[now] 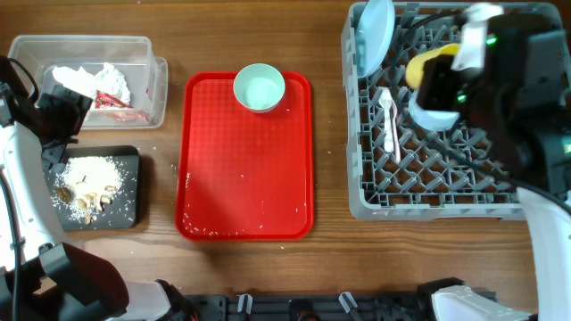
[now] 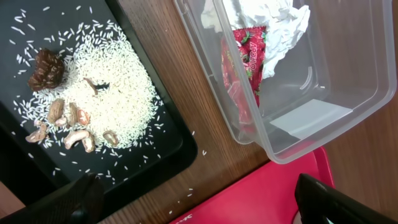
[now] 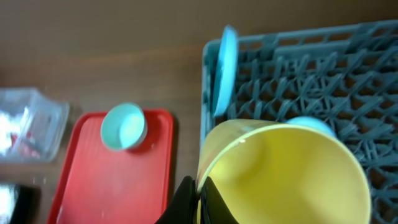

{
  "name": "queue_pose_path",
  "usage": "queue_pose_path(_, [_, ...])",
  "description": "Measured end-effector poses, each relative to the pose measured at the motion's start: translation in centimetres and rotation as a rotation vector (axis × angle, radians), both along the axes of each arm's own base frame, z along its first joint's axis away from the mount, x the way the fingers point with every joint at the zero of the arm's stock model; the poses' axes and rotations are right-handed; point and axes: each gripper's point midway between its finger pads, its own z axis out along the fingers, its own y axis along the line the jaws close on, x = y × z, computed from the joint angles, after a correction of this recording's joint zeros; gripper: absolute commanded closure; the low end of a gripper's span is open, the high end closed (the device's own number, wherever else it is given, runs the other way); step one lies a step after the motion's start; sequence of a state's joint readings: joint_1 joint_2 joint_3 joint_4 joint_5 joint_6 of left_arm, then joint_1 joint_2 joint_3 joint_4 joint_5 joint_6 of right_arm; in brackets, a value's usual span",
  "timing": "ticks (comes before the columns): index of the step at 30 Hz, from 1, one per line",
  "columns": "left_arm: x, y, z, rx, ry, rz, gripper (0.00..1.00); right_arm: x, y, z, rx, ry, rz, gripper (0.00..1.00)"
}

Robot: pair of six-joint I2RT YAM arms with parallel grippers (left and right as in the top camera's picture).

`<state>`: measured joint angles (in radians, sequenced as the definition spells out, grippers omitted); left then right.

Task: Sort waste into correct bins and load items into the dishwasher rack
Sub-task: 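Lift the yellow cup and carry it over the rack, then lower the yellow cup upside down into the rack and adjust it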

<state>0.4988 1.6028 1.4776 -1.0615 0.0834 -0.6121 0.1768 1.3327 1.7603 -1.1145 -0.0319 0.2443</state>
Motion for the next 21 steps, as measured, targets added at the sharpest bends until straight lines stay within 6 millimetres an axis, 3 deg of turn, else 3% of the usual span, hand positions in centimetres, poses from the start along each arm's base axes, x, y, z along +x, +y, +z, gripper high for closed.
queue_pose_path(4, [0.0,0.0,0.0,0.000,0.000,0.000,0.00,1.7,-2.7,1.7,0.054,-0.084,0.000,0.96])
queue_pose_path(8, [0.0,0.0,0.0,0.000,0.000,0.000,0.00,5.5,-6.6,2.1,0.072,-0.159,-0.027,0.96])
queue_pose_path(15, [0.0,0.0,0.0,0.001,-0.001,0.000,0.00,14.5,-7.9,-5.5,0.299,-0.101,0.173,0.96])
queue_pose_path(19, [0.0,0.0,0.0,0.000,0.001,0.000,0.00,19.1,-10.0,-8.0,0.567,-0.189,0.313,0.96])
queue_pose_path(21, [0.0,0.0,0.0,-0.001,0.001,0.000,0.00,20.4,-11.2,-9.1,0.675,-0.197,0.332,0.96])
